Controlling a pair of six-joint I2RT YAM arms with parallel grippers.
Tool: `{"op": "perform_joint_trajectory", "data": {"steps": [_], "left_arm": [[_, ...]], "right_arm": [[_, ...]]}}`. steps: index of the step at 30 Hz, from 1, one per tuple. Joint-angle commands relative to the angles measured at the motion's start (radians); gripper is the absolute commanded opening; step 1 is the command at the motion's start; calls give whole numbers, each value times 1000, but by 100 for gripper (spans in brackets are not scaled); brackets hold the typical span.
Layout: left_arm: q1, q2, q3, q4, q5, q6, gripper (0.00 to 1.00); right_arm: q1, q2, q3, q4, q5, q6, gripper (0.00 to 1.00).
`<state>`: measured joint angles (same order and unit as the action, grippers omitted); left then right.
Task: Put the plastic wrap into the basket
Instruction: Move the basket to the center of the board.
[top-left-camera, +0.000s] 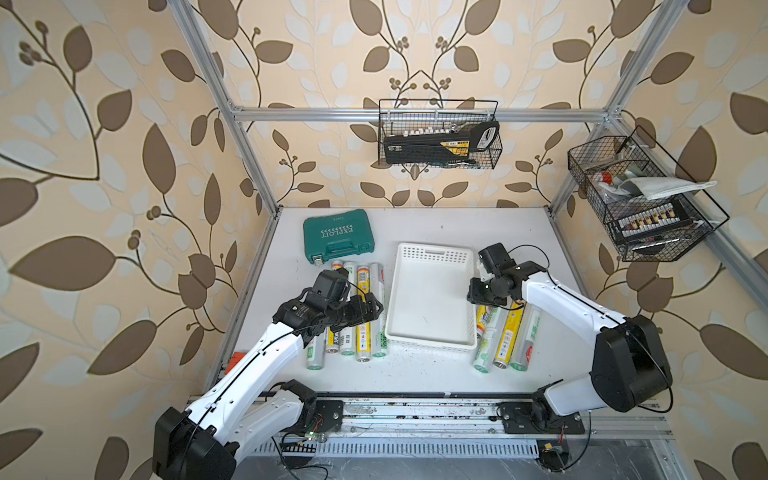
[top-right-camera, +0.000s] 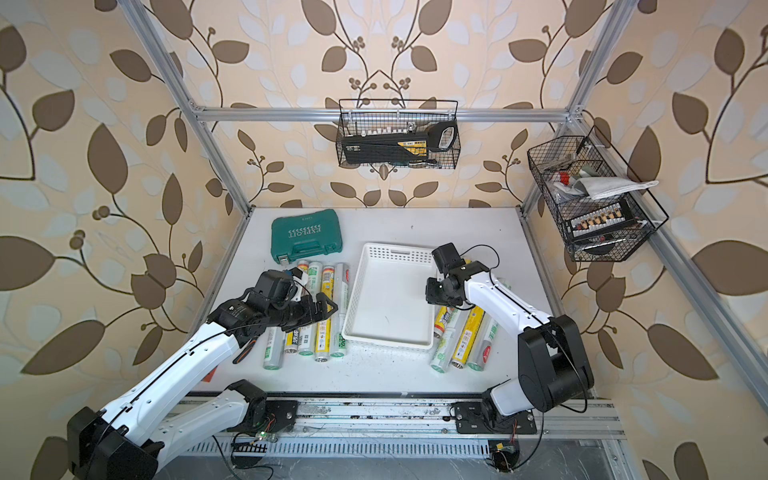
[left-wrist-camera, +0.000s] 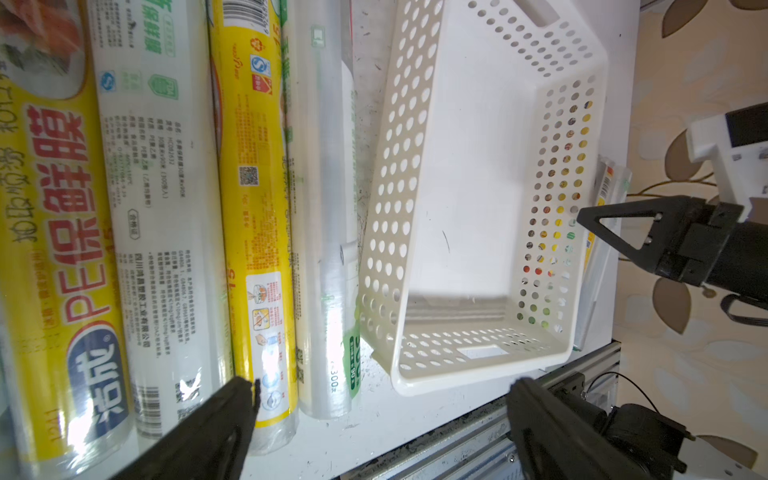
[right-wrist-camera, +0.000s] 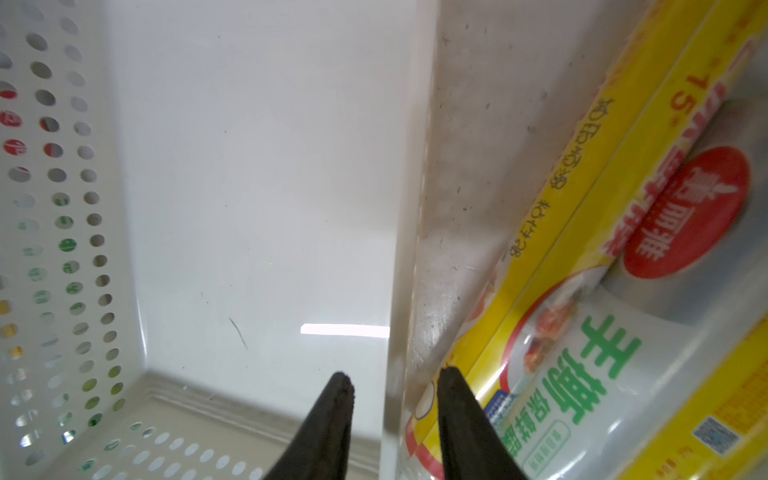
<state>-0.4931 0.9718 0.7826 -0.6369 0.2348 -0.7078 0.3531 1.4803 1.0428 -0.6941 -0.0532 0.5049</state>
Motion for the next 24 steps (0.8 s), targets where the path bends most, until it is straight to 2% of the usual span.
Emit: {"op": "perform_joint_trajectory", "data": {"steps": [1,10,18,24], "left_arm": [[-8,1,51,-3,-13,29,99],[-9,-25,41,26,-4,44,99],[-10,-48,29,30,-24,35,99],[-10,-60,24,18,-35,33,99]], "right_arm": [[-6,-43,74,-97,31,12,38],[-119,-105,77,-172,45,87,49],[-172,6,40,-67,-12,129,50],[-177,81,55,-41,5,155,50]]}}
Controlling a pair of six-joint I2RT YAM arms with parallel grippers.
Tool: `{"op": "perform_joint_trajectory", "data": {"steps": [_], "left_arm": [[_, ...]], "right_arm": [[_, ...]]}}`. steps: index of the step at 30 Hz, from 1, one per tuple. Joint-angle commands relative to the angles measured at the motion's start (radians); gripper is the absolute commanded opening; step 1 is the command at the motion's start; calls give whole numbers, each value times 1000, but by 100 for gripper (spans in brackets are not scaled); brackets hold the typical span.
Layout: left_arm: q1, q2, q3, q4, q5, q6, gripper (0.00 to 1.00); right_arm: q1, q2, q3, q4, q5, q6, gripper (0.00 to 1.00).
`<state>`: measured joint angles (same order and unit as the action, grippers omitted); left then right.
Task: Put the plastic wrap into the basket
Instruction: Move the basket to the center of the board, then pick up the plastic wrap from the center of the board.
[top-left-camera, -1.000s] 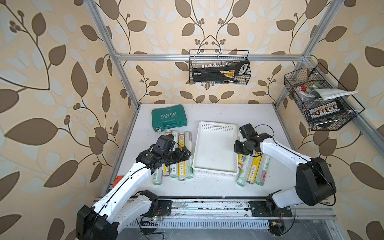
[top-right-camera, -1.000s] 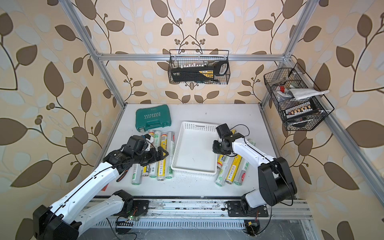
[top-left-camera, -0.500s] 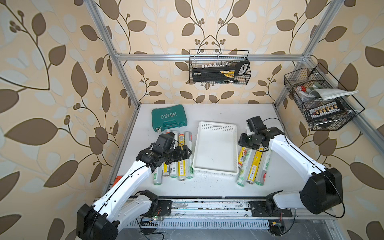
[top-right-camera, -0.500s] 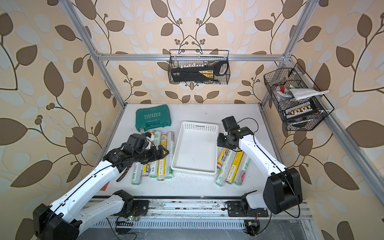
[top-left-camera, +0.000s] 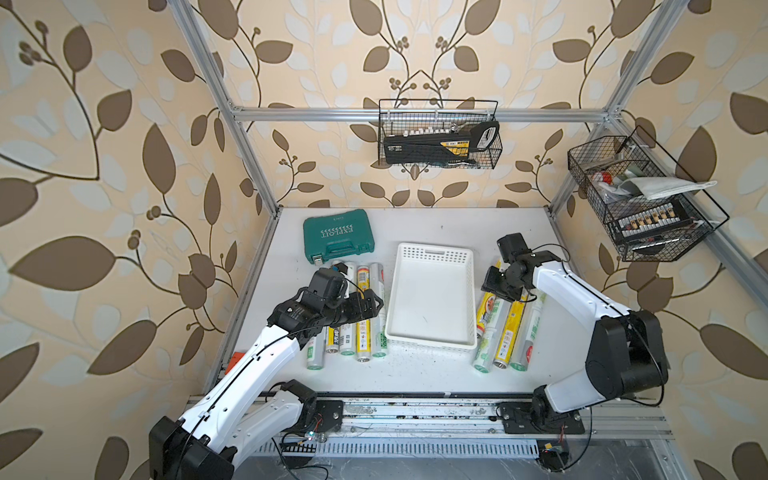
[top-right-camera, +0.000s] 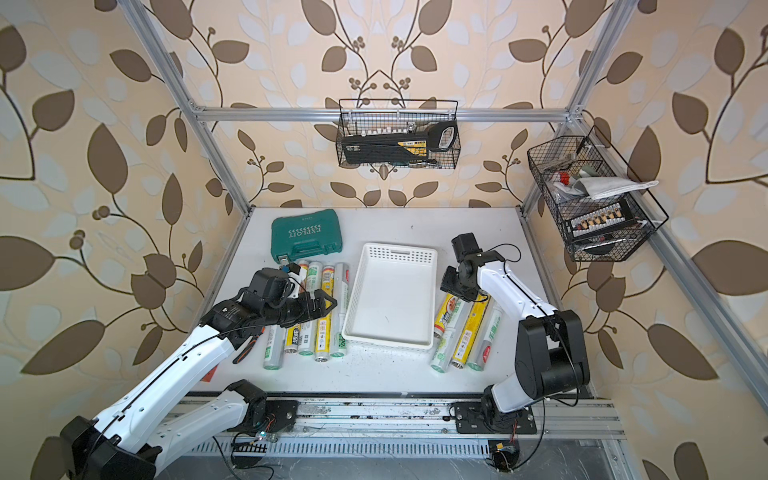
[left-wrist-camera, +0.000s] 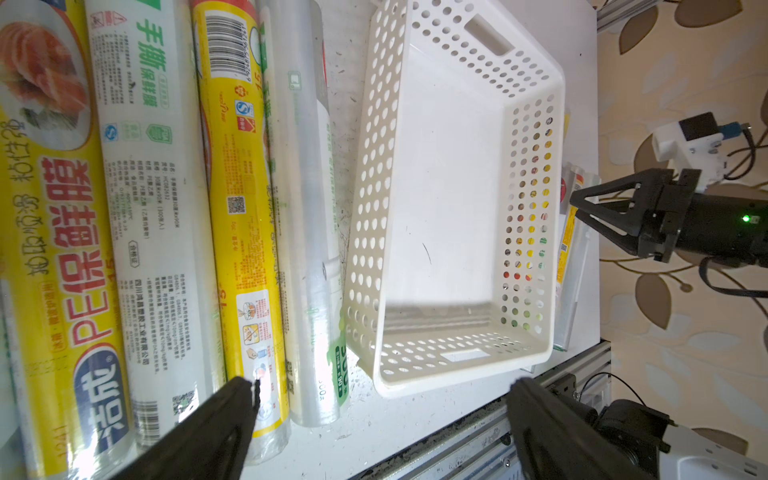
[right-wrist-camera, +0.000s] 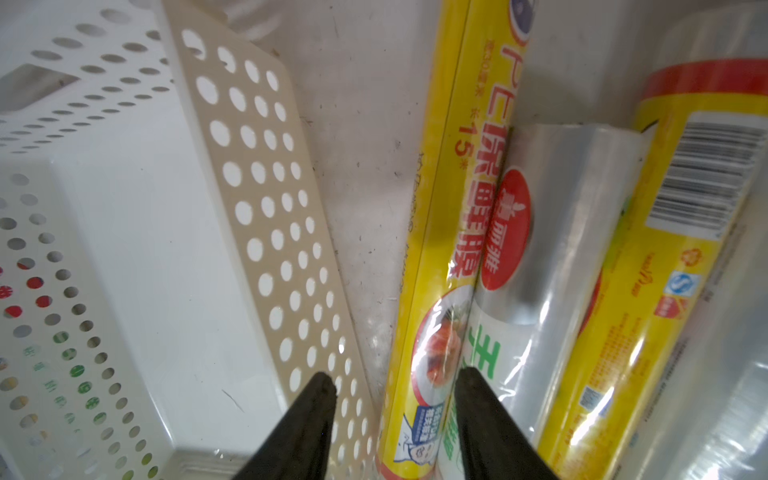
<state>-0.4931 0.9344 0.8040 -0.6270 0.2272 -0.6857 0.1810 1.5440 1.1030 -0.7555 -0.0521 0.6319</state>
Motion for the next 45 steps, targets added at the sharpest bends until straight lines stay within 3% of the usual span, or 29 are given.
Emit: {"op": "perform_joint_trajectory", "data": {"steps": [1,39,45], "left_arm": [[-9,-24,2,6,-31,10,99],[-9,-34,-12,-17,-89,11,99],[-10,-29,-5,-23,-93,13,99]], "right_arm": [[-7,27,-5,21,8,32,50],[-17,253,27,130,17,53,54],[-24,272,57,113,24,43,43]]}}
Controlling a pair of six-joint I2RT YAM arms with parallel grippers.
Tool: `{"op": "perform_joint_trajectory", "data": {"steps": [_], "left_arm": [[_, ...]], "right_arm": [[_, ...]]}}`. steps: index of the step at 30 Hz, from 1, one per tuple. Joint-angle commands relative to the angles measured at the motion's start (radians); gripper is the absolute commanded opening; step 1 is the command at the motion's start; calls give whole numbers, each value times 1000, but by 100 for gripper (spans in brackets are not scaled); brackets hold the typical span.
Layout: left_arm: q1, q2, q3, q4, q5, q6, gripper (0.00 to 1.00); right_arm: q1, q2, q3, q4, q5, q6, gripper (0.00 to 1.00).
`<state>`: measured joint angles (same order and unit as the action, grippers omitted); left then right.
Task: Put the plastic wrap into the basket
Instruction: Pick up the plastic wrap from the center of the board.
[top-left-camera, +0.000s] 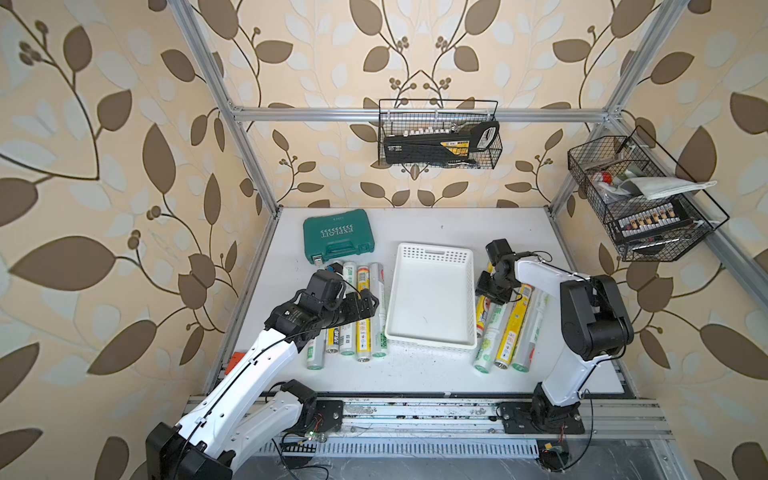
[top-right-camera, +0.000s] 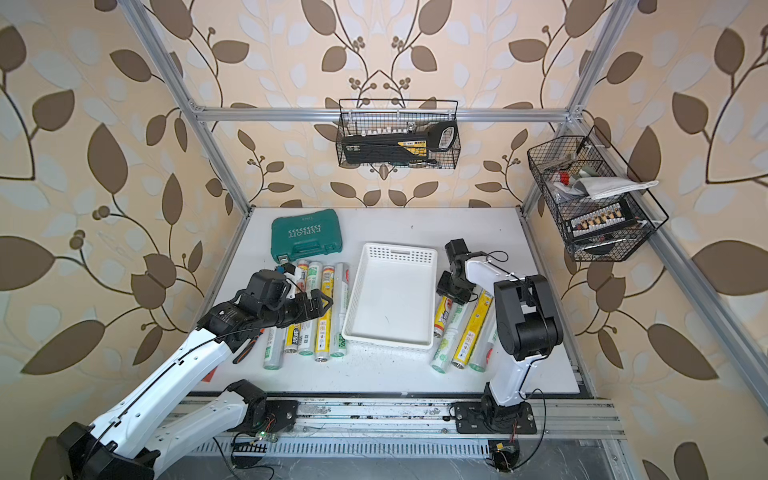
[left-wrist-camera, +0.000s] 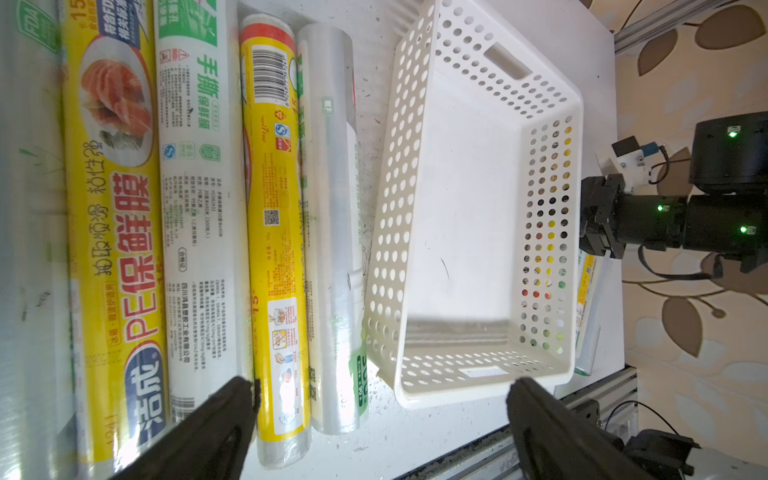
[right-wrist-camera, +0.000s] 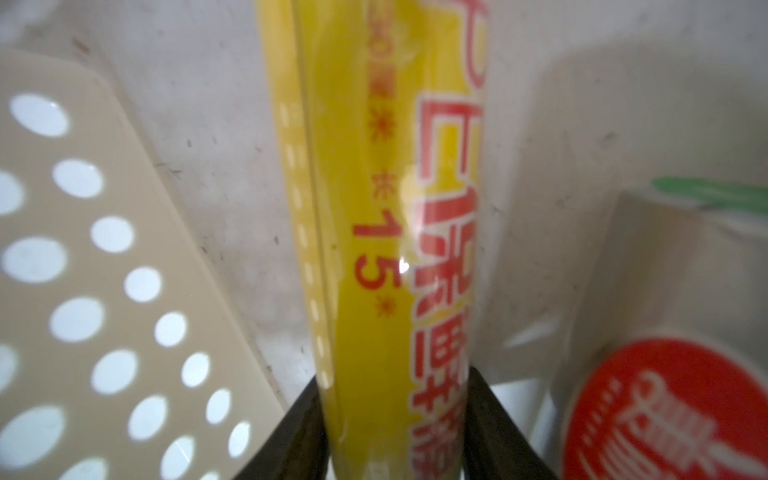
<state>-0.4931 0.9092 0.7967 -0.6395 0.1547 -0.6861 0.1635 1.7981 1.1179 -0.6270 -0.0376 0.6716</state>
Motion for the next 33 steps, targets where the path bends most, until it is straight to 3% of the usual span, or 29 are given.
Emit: {"op": "perform_joint_trajectory", "data": {"steps": [1,8,16,19,22,26,33], "left_arm": [[-9,-4,2,-10,-21,14,99],[-9,-8,2,-17,-26,14,99],[-9,-20,8,-28,-29,14,99],[-10,-26,10,-31,-32,14,99],[-9,-27,13,-35,-32,14,99],[-9,-29,13,-35,-30,11,99],[-9,-43,12,-45,-31,7,99]], "right_arm": [[-11,14,48,-24,13,1,41],[-18,-52,112,-132,98,-32,33],[-18,-178,217,-282,129,-63,31],[-10,-235,261,-321,73,-73,30],[1,-288,259,-289,-72,-70,30],[68,-317,256,-270,-177,-35,30],[195,-325,196,-180,-234,63,31]]}}
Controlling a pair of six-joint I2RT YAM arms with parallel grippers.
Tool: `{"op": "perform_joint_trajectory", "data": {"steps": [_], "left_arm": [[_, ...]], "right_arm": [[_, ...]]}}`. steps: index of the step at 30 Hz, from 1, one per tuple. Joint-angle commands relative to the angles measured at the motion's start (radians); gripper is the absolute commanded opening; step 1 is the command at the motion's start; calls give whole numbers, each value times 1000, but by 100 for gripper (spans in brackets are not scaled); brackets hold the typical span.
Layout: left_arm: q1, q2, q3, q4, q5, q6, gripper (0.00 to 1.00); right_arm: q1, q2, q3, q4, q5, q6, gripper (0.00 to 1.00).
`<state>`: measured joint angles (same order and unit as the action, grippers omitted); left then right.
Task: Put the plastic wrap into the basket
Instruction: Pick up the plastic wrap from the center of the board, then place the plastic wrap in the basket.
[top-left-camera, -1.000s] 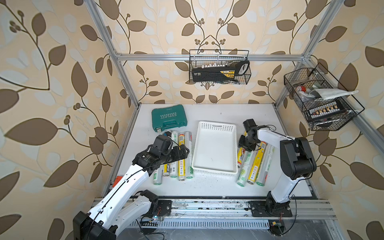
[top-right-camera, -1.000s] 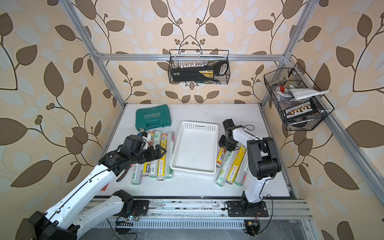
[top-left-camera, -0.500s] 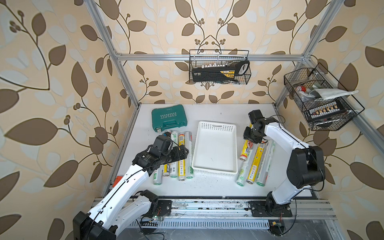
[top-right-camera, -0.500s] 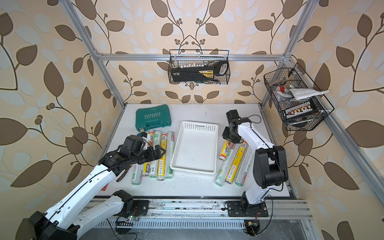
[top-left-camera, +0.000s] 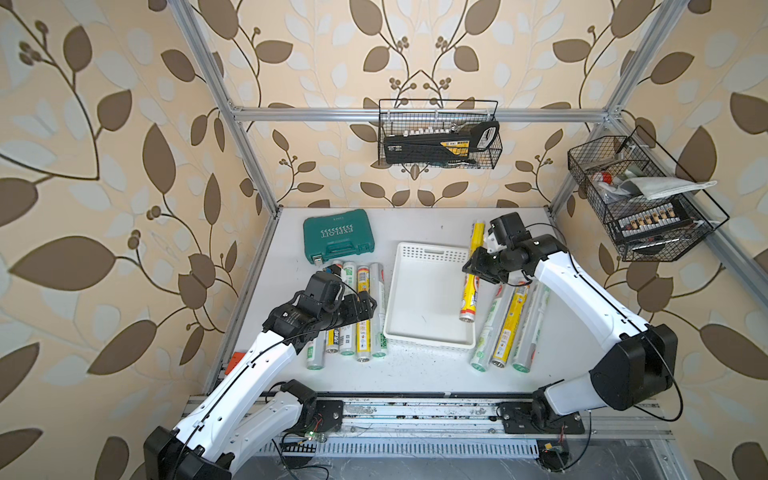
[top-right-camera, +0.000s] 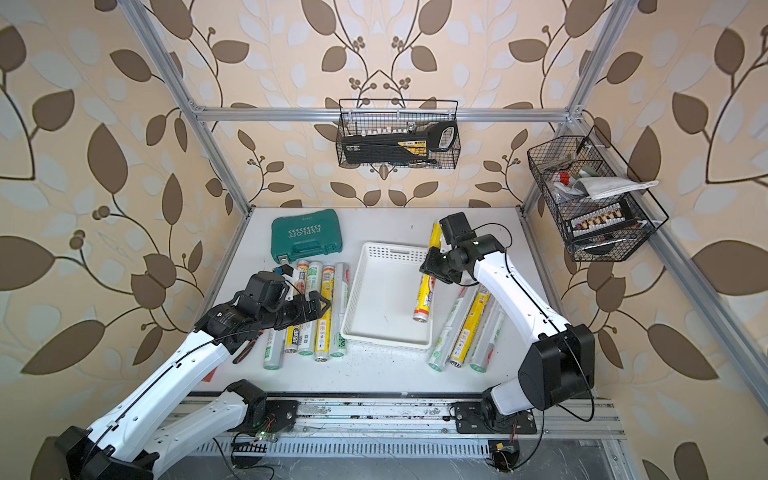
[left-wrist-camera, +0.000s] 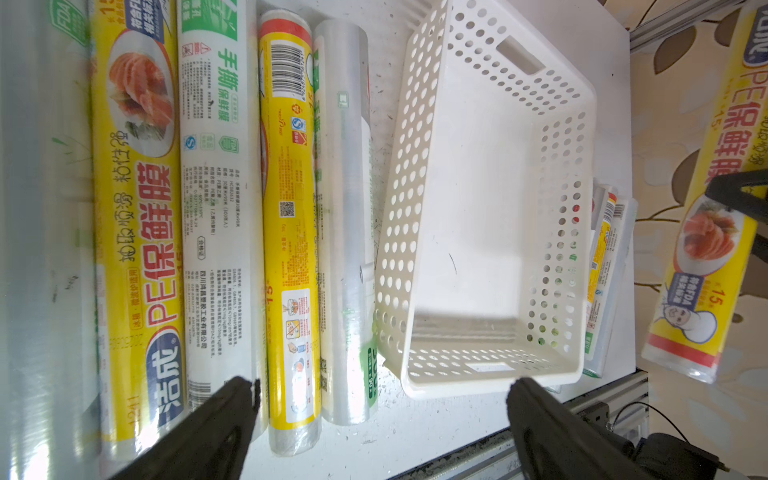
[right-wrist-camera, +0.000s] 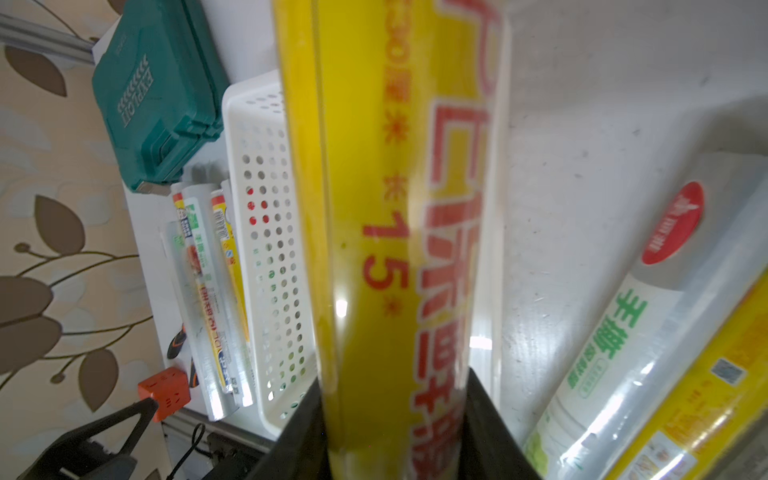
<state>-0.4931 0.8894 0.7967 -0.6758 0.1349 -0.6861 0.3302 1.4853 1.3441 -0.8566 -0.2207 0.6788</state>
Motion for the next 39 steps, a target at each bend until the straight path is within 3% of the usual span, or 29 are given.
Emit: {"op": "perform_joint_trajectory", "data": {"steps": [1,8,18,39], "left_arm": [[-9,-27,12,-8,-11,7,99],[-9,-31,7,-6,-6,2,99],[-9,-9,6,12,6,-1,99],[-9,13,0,19,8,10,99]], "right_arm": [[44,-8,-38,61,-51,70,31],[130,50,-96,102,-19,110,31],[138,136,-139,104,59,99,31],[146,334,-11,19,294,19,30]]}}
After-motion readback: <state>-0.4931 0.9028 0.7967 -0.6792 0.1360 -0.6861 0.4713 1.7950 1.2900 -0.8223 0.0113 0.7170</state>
